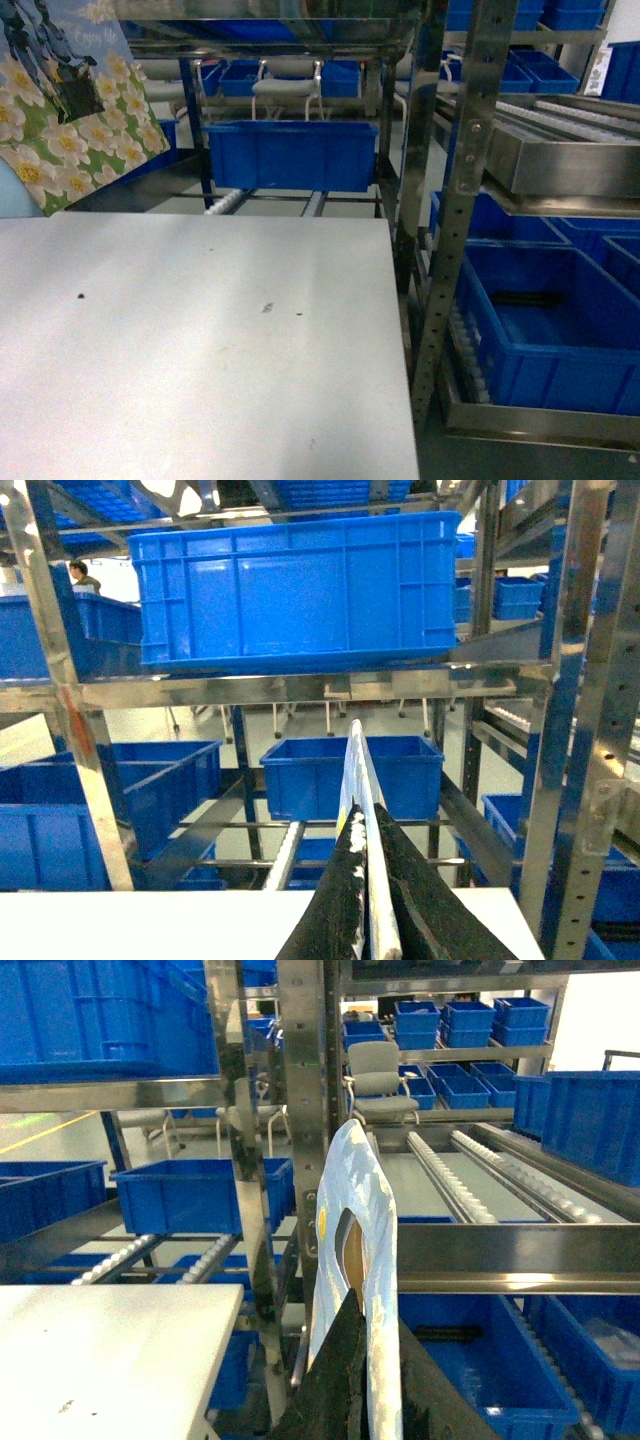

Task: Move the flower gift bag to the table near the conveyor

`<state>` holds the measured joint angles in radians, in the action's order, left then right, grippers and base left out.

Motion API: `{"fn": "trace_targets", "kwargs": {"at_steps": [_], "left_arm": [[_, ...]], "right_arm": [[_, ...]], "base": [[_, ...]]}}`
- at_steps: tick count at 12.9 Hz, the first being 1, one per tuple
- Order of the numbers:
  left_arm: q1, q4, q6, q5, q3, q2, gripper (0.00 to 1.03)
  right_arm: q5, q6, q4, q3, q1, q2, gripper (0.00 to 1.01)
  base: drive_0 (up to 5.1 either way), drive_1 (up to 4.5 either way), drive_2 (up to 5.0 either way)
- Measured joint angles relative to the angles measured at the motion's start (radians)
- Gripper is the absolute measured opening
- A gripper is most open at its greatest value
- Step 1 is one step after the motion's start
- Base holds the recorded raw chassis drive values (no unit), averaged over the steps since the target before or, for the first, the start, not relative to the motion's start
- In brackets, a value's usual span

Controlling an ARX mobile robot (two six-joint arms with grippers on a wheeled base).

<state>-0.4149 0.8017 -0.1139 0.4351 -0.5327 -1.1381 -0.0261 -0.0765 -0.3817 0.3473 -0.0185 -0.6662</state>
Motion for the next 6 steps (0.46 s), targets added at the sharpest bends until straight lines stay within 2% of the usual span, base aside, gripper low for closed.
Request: {"fn": "trace_targets", "kwargs": {"at_steps": [6], "left_arm": [[0.0,0.0,0.0,0.002,0.0,0.0,0.02]], "right_arm": [[0.0,0.0,-0.005,0.0,0.0,0.001,0.02]], "base": [[-5.0,2.42,2.4]]}}
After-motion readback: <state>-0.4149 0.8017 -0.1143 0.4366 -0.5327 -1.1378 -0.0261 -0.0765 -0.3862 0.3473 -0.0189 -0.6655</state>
